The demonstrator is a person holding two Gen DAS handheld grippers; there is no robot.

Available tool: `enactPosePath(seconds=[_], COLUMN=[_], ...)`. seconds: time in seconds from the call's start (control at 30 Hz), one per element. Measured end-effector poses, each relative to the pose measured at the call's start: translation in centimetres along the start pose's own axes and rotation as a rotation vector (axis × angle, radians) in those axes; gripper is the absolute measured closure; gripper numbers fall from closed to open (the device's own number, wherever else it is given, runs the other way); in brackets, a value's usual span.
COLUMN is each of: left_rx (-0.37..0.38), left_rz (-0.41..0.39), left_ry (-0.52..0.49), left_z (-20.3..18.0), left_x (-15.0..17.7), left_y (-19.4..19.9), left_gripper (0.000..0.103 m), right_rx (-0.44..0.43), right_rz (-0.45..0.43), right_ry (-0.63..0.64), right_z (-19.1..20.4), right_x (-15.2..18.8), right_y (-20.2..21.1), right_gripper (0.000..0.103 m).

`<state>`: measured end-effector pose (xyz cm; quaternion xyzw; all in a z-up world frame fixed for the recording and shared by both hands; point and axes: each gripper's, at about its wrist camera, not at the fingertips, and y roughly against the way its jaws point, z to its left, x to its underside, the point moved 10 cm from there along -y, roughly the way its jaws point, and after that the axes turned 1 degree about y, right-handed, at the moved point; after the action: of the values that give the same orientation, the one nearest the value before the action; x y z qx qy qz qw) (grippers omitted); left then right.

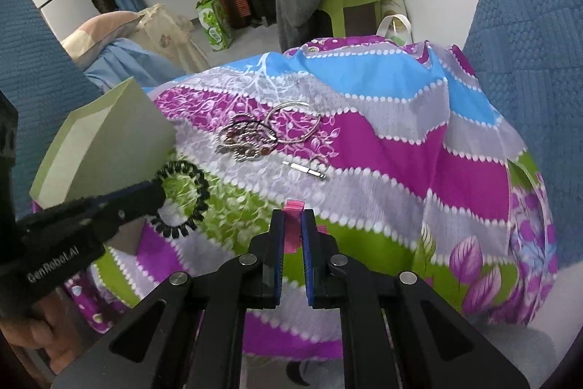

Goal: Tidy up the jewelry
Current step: 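Carry coil and pink pendant over the green box and open both grippers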

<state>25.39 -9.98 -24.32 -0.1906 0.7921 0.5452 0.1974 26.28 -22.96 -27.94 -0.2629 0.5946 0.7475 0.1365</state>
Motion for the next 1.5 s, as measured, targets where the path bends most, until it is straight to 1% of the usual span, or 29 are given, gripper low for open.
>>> enactPosePath(seconds=[0.07, 0.17, 0.33, 0.43, 0.5, 0.57, 0.7, 0.8, 0.9, 1.0, 1.1, 1.17, 1.27, 1.37, 1.5], left_rx=[0.005, 0.002, 0.006, -0.003, -0.039, -0.028, -0.053, -0.065, -0.057, -0.078, -0.105, -0.109, -0.123, -0.125, -0.14], left_rz=[-0.014, -0.026, -0.046, -0.06, -0.081, -0.098, -0.137, -0.159, -0.157, -0.13, -0.105, -0.092, -0.078, -0.035, -0.001], left_ry=[0.004, 0.007, 0.021, 0.001, -0.023, -0.027, -0.051, -0.051, -0.029, -0.008, 0.01, 0.028, 0.046, 0.072, 0.099], left_z=[0.1, 0.6, 1.7, 2.0, 2.7, 3.2, 4.4, 6.0, 7.9, 9.8, 12.0, 13.4, 15.0, 16.5, 18.3], left_x=[-0.5, -1.5, -3.7, -5.1, -6.3, -7.4, -9.1, -9.9, -9.7, -8.9, -7.9, -7.2, -6.1, -4.7, -3.1], left_y=[1.3, 3.2, 6.9, 8.6, 10.2, 11.7, 14.4, 16.0, 16.4, 16.2, 15.7, 15.3, 14.4, 12.9, 11.5], left_gripper=[0.095, 0.095, 0.095, 0.095, 0.095, 0.095, 0.094, 0.094, 0.094, 0.094, 0.094, 0.094, 0.094, 0.094, 0.094], right_rx=[0.012, 0.005, -0.009, -0.01, -0.009, -0.021, -0.048, -0.06, -0.103, -0.135, -0.17, -0.177, -0.184, -0.18, -0.182], right_rz=[-0.014, -0.044, -0.116, -0.157, -0.171, -0.188, -0.222, -0.248, -0.258, -0.243, -0.191, -0.165, -0.114, -0.051, -0.002], right_ry=[0.001, -0.004, 0.005, 0.023, 0.037, 0.045, 0.07, 0.102, 0.112, 0.142, 0.177, 0.203, 0.239, 0.253, 0.258], right_z=[0.4, 1.1, 3.5, 5.2, 6.3, 7.7, 10.8, 13.4, 16.1, 18.8, 21.7, 23.0, 24.4, 25.0, 25.4], right_x=[-0.3, -1.5, -4.9, -7.0, -8.1, -9.3, -11.5, -12.7, -13.4, -13.2, -12.1, -11.4, -9.7, -8.0, -6.4], right_y=[1.1, 3.0, 6.5, 8.3, 8.9, 9.6, 10.8, 11.4, 11.2, 10.1, 8.0, 6.8, 4.6, 2.2, 0.2], right_gripper=[0.096, 0.096, 0.096, 0.096, 0.096, 0.096, 0.096, 0.096, 0.096, 0.096, 0.096, 0.096, 0.096, 0.096, 0.095])
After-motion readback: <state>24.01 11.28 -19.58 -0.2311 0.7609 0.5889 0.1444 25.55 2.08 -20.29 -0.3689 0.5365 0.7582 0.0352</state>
